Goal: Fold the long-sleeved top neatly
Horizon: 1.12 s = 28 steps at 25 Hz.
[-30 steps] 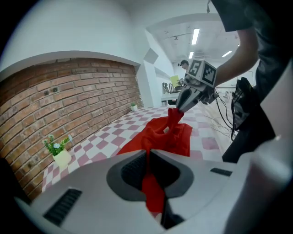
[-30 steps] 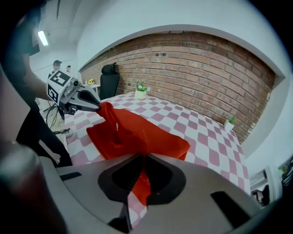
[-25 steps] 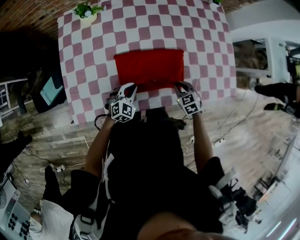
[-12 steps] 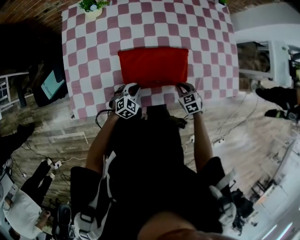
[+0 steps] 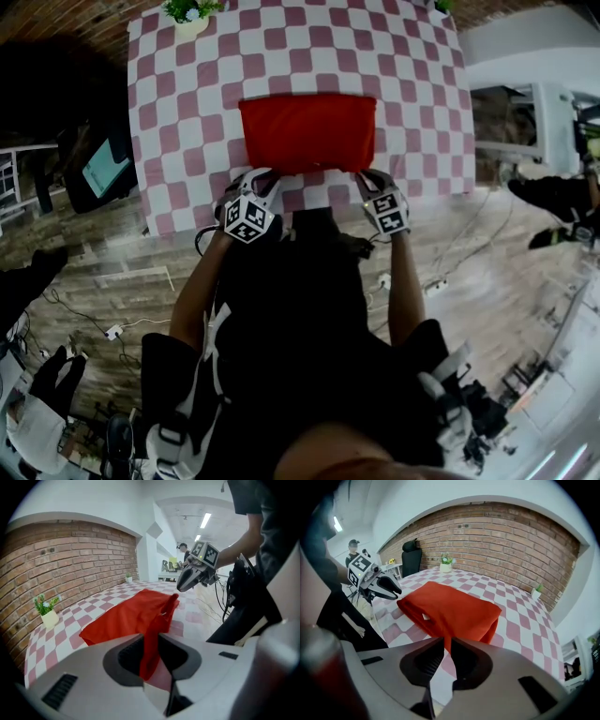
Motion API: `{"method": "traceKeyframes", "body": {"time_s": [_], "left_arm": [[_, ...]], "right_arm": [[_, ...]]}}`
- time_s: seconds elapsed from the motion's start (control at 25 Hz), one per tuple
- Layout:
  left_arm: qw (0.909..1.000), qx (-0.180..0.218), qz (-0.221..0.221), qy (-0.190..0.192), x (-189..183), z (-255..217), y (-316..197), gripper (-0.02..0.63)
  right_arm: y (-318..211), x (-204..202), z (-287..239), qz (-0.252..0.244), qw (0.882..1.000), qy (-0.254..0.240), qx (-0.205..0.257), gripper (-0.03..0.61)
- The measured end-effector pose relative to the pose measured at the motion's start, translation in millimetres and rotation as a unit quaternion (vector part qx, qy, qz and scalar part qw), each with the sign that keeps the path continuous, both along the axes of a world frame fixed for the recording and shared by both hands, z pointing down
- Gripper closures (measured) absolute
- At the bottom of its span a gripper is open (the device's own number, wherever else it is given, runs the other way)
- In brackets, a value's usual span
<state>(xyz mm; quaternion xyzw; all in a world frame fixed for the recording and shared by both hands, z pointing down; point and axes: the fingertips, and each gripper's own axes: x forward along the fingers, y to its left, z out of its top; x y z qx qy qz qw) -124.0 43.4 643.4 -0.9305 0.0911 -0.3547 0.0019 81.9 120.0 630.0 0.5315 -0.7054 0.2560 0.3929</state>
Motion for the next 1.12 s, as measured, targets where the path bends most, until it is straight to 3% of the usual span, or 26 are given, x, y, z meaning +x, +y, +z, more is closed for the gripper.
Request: {"method": "traceKeyframes", "body": {"time_s": [0.12, 0.2, 0.32, 0.48, 0.64, 0.76, 0.96, 1.12], "left_arm": [[0.9989, -0.011, -0.013, 0.043, 1.9, -17.7, -2.0, 0.526], [0.9987, -0.01, -0.017, 0.047, 7.0, -20.5, -3.7, 0.526], [0.9993, -0.011, -0.014, 0.033, 17.8, -11.5, -3.6, 0.528], [0.999, -0.041, -0.016, -0.004, 32.5, 20.1, 3.9, 0.546], [0.9946, -0.079, -0.039, -0.055, 31.9, 54.3, 8.1, 0.551], [0.9919, -0.093, -0.06, -0.063, 31.4, 62.7, 7.4, 0.551], [0.988, -0.085, -0.127, -0.025, 32.0, 42.2, 0.5, 0.582], [0.9718, -0.065, -0.225, 0.031, 23.4, 3.7, -8.2, 0.604]], "right_arm": [[-8.1, -4.2, -10.4, 0.012, 0.999, -0.024, 0.023, 0.545], [-14.3, -6.4, -10.5, 0.017, 0.999, -0.035, 0.03, 0.545], [-21.6, -13.5, 3.8, 0.014, 0.999, -0.037, 0.014, 0.545], [-27.0, -17.4, 40.3, 0.019, 0.999, -0.042, -0.028, 0.545], [-25.9, -15.9, 63.1, 0.015, 0.997, -0.034, -0.061, 0.546], [-24.1, -16.2, 66.3, -0.004, 0.997, -0.032, -0.068, 0.546], [-34.6, -16.6, 37.1, -0.036, 0.996, -0.068, -0.035, 0.546], [-57.5, -18.3, -10.3, -0.077, 0.993, -0.092, 0.019, 0.548]]}}
